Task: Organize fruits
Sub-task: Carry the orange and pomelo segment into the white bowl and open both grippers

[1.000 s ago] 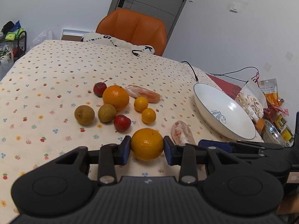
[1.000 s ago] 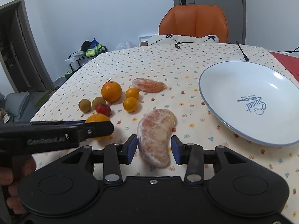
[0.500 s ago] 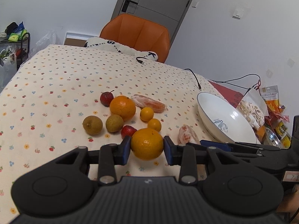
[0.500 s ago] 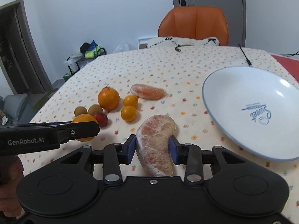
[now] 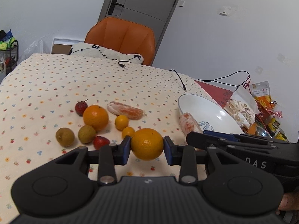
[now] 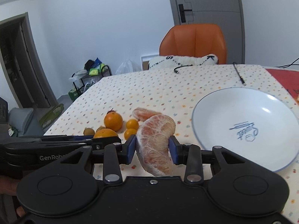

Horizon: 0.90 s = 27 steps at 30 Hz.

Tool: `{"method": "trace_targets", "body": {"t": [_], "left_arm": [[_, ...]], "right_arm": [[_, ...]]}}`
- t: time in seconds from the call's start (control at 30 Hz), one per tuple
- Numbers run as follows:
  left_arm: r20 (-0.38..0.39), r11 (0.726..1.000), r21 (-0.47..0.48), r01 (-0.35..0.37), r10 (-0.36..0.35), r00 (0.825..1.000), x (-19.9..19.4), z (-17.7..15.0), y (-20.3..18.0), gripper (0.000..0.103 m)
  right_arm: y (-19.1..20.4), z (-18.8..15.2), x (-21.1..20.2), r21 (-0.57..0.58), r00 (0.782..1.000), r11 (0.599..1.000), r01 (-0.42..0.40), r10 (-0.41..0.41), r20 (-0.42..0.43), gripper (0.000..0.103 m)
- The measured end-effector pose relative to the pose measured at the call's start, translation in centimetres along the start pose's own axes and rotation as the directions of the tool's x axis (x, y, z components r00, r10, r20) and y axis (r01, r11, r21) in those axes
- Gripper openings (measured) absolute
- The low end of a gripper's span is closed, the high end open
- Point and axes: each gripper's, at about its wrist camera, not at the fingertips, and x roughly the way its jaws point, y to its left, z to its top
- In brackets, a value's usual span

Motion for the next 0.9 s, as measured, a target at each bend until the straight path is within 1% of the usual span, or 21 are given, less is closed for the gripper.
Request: {"method": "trace_targets", "body": {"t": [0.07,0.5,0.9], "left_arm": [[0.001,1.0,0.01,0.008,-0.008,1.0,0.2,0.2,-0.5,0.036],[-0.004,0.995,0.085,0.053,-0.053,0.999,2.2,1.1,-3.7,0.036],[-0.005,0.987,0.141,0.074,-0.074,0.997,4.3,2.5,-6.4,0.036]], "right_arm": [[-0.6,0.1,-0.4,0.014,1.0,1.0,0.0,0.0,0.007,0.036],[-4.2,0.7,-2.6,0.064,0.993,0.992,0.106,-0.109,0.053,0.036],[-7.6,0.3,-3.1,0.11,0.976,0.973,0.202,-0.209,0.059,0.036]]}}
